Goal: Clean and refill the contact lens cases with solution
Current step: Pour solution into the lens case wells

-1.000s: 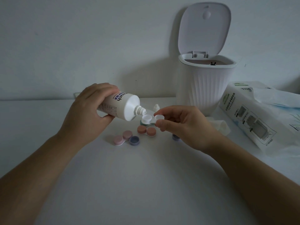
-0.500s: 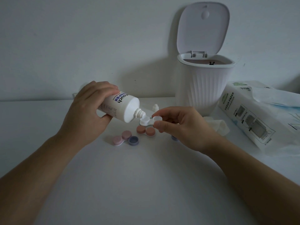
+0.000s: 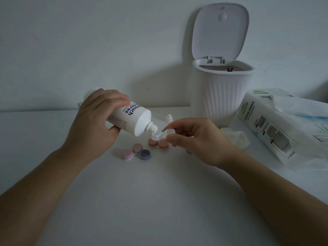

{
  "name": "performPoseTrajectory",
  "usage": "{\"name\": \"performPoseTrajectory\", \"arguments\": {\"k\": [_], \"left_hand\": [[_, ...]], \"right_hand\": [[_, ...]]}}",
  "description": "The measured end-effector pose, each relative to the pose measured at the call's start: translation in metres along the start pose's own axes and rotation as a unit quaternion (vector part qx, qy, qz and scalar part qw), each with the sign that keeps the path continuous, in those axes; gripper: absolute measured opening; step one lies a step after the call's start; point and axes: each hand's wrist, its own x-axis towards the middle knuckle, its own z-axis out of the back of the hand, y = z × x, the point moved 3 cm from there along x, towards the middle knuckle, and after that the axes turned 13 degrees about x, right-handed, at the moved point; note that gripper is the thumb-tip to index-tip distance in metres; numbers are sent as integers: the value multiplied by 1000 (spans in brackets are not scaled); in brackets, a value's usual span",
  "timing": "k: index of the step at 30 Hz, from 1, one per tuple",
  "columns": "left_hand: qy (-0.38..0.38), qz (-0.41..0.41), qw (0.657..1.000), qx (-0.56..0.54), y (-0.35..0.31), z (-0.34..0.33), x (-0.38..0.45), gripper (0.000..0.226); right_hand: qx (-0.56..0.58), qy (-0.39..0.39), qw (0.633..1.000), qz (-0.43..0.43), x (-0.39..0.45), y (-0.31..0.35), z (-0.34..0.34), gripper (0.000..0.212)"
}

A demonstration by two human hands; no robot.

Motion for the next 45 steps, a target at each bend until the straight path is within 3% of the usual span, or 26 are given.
{"name": "performPoseTrajectory", "arguments": {"k": [9,19,25,34,39,45], "left_hand": [[-13,1,1000,-12,-1,0,-1,58],[38,123,989,-75,1,2,-9,71],[47,253,955,-149,11,1,-14,70],[63,377,892,-240,24,-5,-19,63],[74,415,863,-276,29,-12,-23,59],[93,414,852,-307,32,-18,-24,51]], "right_hand": [[-7,-11,1000,-1,0,0,1,11],[-4,-50,998,-24,1,-2,5,13],[12,-55,998,-28,2,-3,5,14],[5,-24,999,-28,1,-3,6,16],[7,-22,999,-26,1,-4,6,18],[7,-21,999,-26,1,-4,7,18]]}}
